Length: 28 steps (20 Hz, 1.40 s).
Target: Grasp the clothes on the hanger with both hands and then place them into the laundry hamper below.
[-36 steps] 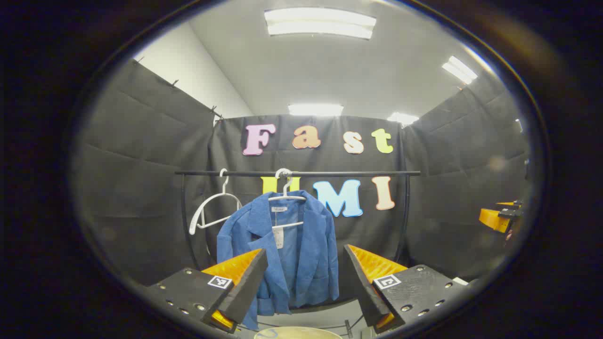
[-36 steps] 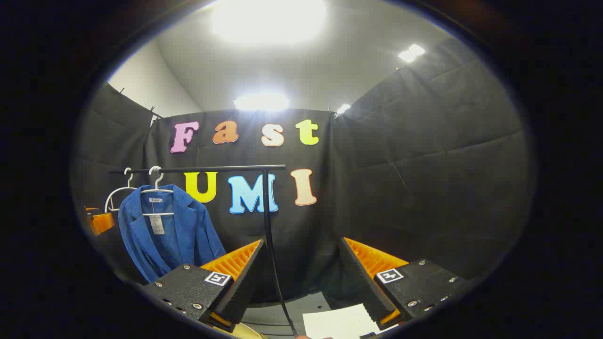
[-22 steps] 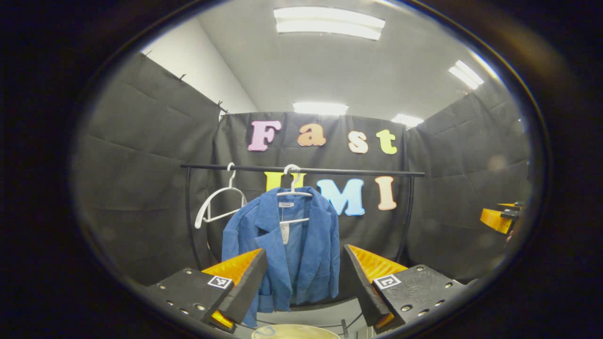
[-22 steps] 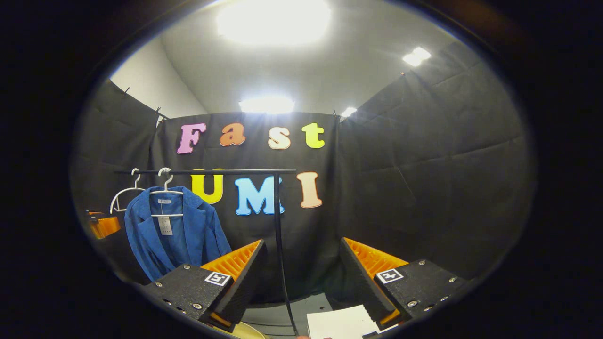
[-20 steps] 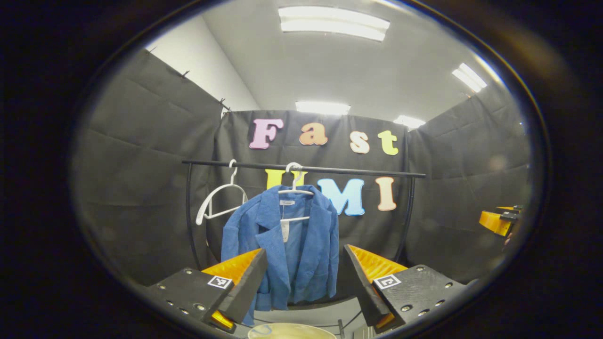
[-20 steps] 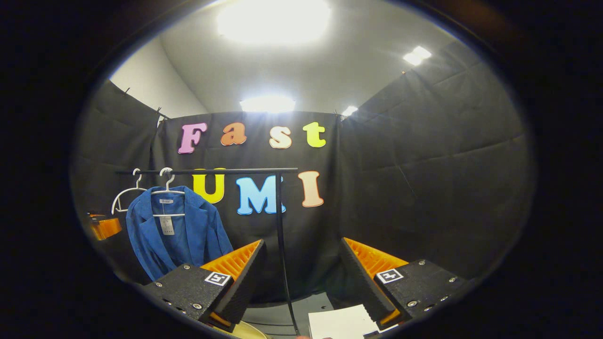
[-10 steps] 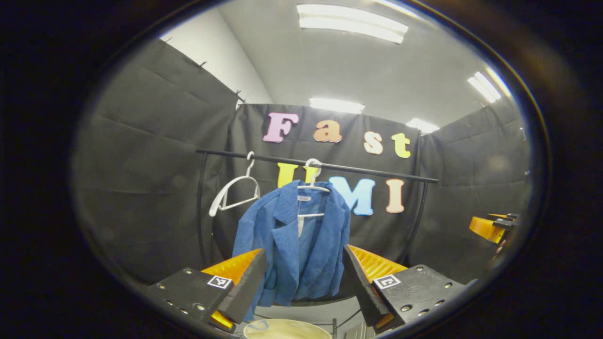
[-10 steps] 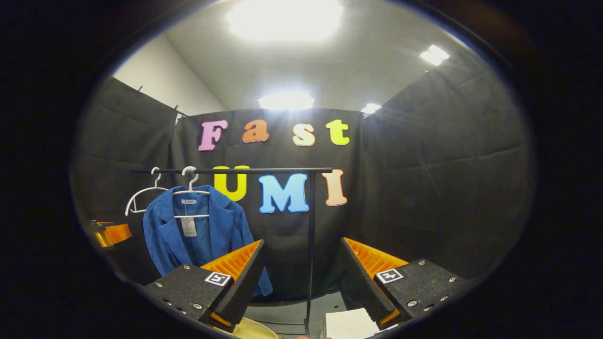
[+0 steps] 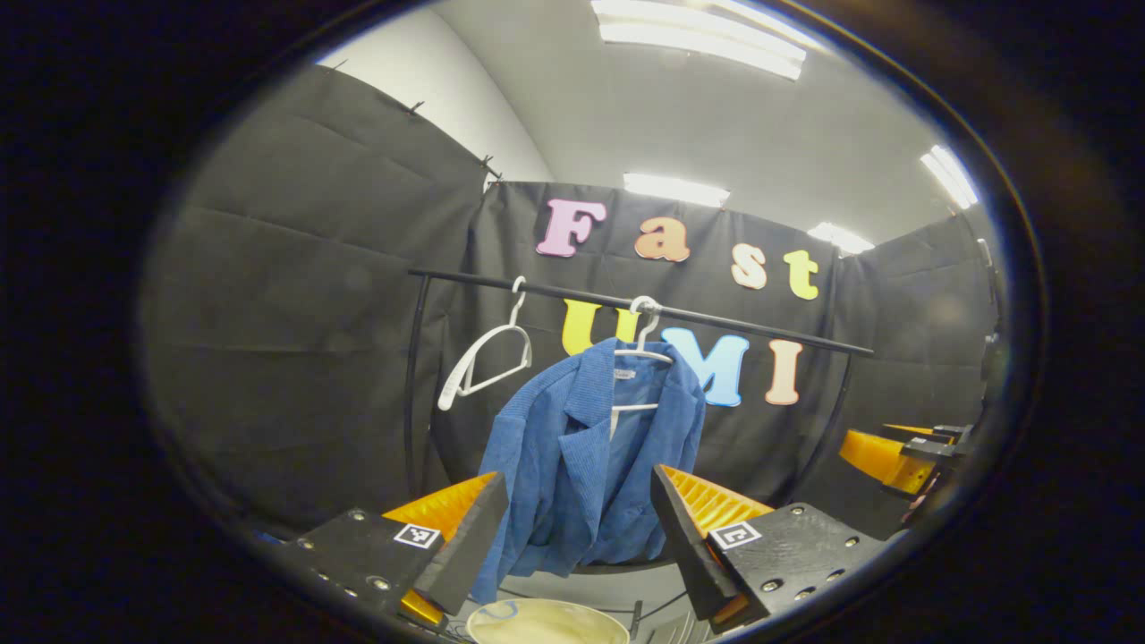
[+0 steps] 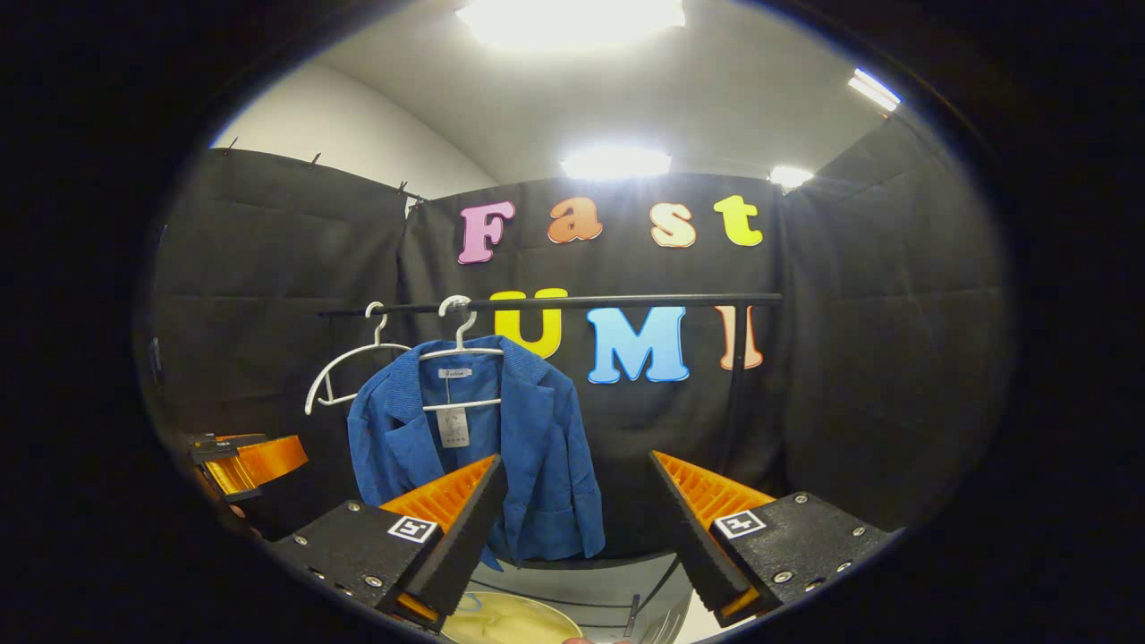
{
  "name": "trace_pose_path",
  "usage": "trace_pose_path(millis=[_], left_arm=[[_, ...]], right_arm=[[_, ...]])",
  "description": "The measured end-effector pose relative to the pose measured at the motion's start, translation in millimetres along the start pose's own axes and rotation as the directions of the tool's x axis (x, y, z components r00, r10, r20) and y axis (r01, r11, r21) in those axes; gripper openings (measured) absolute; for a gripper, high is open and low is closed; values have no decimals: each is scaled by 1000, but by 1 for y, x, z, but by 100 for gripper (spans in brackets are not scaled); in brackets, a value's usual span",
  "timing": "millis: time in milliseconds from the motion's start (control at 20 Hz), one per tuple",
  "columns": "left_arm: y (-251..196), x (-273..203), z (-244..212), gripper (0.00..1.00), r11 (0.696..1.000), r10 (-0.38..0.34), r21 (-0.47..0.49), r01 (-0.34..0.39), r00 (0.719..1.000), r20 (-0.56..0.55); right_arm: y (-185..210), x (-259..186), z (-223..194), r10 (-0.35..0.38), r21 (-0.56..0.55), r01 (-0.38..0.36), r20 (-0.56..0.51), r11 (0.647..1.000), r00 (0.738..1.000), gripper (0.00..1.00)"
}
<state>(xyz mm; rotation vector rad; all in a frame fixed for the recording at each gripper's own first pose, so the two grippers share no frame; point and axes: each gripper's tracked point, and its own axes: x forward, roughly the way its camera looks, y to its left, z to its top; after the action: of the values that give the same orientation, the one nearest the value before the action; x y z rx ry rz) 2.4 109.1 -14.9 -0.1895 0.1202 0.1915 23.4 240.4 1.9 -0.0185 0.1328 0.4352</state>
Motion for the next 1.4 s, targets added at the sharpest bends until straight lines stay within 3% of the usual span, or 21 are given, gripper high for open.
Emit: trace_pose_path(millis=[450,750,1400], left_arm=[[18,33,12,95,990,134,-33,-134,991,-4],[13,89,-9,93,980,193,-42,-196,979,-61],[-15,202,-57,95,960,250,-87,-265,956,-153]], right_arm=[[49,100,-21,149,102,-140,-87,985,985,96],[54,173,-43,193,164,-168,-146,972,970,95],[65,281,-86,307,221,-257,-236,941,922,95]])
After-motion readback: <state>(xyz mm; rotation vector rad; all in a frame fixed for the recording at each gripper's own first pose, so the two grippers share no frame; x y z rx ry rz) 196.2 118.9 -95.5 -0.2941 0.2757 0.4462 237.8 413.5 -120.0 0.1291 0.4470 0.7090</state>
